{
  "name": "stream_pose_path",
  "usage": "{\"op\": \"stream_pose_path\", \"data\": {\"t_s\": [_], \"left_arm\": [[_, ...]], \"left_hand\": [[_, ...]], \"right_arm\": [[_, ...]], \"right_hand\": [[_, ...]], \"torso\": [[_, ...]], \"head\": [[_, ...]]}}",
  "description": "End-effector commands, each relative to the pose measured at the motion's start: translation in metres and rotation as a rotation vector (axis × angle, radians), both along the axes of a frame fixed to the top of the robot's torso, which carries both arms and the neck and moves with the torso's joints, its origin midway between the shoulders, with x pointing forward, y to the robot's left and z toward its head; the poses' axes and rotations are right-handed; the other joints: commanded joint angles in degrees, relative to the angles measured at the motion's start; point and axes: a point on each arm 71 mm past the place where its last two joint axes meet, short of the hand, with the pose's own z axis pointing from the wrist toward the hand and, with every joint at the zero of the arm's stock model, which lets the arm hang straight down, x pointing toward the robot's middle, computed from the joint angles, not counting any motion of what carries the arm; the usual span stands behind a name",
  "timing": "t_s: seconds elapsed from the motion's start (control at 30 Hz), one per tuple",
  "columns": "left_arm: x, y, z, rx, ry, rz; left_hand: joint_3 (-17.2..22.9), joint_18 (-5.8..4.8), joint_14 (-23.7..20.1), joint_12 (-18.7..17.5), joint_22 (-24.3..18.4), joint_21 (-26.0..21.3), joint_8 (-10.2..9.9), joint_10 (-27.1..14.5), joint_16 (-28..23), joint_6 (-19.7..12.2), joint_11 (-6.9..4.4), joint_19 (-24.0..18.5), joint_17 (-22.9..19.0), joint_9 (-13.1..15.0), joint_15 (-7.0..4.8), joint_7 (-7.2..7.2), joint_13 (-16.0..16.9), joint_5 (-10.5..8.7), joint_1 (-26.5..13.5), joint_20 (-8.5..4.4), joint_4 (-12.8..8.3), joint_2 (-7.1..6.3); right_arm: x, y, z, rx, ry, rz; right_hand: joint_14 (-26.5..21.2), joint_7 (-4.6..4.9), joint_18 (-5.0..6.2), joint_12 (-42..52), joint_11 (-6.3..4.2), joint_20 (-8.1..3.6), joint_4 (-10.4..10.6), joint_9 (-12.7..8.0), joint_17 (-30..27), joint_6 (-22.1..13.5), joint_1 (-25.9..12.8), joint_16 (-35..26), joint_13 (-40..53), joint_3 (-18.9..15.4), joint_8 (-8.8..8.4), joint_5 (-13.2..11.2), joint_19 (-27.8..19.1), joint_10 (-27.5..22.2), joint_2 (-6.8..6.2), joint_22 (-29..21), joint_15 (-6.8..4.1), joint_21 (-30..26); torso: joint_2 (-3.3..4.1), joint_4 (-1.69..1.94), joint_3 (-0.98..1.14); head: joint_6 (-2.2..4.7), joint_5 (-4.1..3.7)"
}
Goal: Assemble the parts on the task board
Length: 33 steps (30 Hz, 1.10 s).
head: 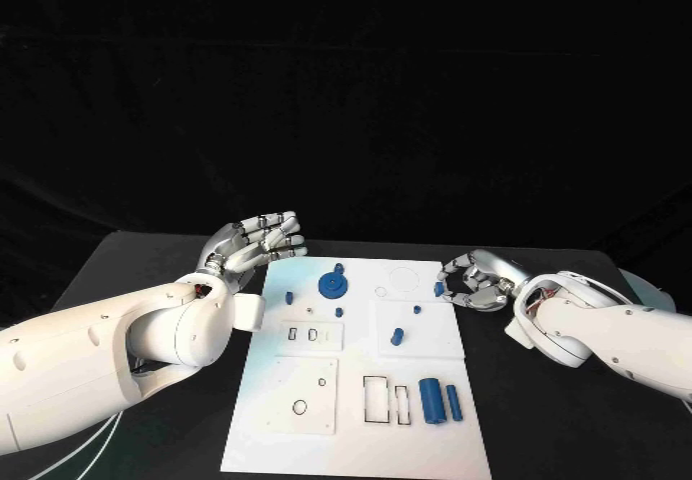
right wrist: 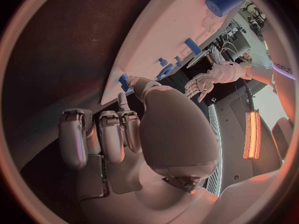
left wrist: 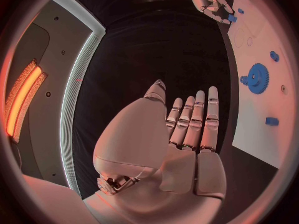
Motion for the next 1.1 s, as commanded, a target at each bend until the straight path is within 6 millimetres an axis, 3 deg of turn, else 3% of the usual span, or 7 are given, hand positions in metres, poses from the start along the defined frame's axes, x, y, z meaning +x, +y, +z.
{"op": "stream_pose_path", "data": {"t_s": [0.03, 0.57, 0.73, 1.1], "left_arm": [[-0.0003, -0.0020, 0.0014, -0.010, -0.008, -0.017], [-0.0002, -0.0021, 0.0013, -0.011, -0.007, -0.018], [-0.0002, -0.0021, 0.0013, -0.011, -0.007, -0.018], [0.0005, -0.0007, 0.0010, -0.009, -0.007, -0.013]], "left_hand": [[0.0, 0.48, -0.1, -0.3, -0.1, -0.2, -0.2, 0.3, -0.3, 0.1, 0.22, -0.2, 0.1, 0.0, 0.19, 3.34, 0.0, -0.01, 0.7, -0.02, -0.4, -0.07], [0.1, 0.48, -0.1, -0.4, -0.1, -0.2, -0.2, 0.3, -0.3, 0.3, 0.19, -0.2, 0.1, 0.0, 0.18, 3.31, 0.0, -0.01, 0.9, -0.03, -0.4, -0.05], [0.1, 0.48, -0.1, -0.4, -0.1, -0.2, -0.2, 0.3, -0.3, 0.3, 0.19, -0.2, 0.1, 0.0, 0.18, 3.31, 0.0, -0.01, 0.9, -0.03, -0.4, -0.05], [0.2, 0.48, -0.1, -0.4, -0.1, -0.2, -0.1, 0.3, -0.4, 0.3, 0.18, -0.2, 0.1, 0.1, 0.17, 3.28, 0.0, 0.00, 1.0, -0.03, -0.4, 0.04]], "right_arm": [[-0.0006, 0.0036, -0.0015, -0.018, 0.006, 0.024], [0.0030, 0.0111, -0.0037, -0.019, 0.006, 0.028], [0.0037, 0.0104, -0.0043, -0.020, 0.006, 0.023], [0.0037, 0.0101, -0.0042, -0.036, -0.007, 0.026]], "right_hand": [[6.0, -0.03, 0.66, 0.2, 0.43, 0.42, -0.4, 0.1, 15.1, 0.5, 0.3, 0.3, 11.3, 0.1, -0.13, 0.2, 1.0, 2.3, -0.05, 8.4, 0.39, 0.0], [6.0, -0.17, 0.60, 0.5, 0.31, 0.33, -0.3, 0.3, 15.1, 1.6, -0.5, 0.3, 11.6, 0.3, 0.21, 0.1, 1.2, 2.7, 0.17, 8.7, 0.28, 0.2], [6.0, -0.42, 0.55, 0.6, 0.12, 0.24, -0.3, 0.6, 15.1, 2.7, -0.7, 0.3, 11.7, 0.5, 0.66, 0.2, 1.4, 2.8, 0.42, 8.9, 0.14, 0.4], [6.0, -0.94, 0.51, 0.8, -0.33, -0.06, -0.5, 1.0, 15.1, 4.2, -1.0, 0.3, 11.9, 0.9, 1.51, 0.2, 1.5, 3.0, 0.91, 9.1, -0.23, 0.5]], "torso": [[0.04, -0.05, 0.00], [0.08, 0.01, 0.01], [0.03, -0.06, 0.02], [0.07, 0.01, 0.06]], "head": [[0.14, 0.10], [-0.24, 0.31], [-0.68, 0.37], [-0.80, 0.45]]}}
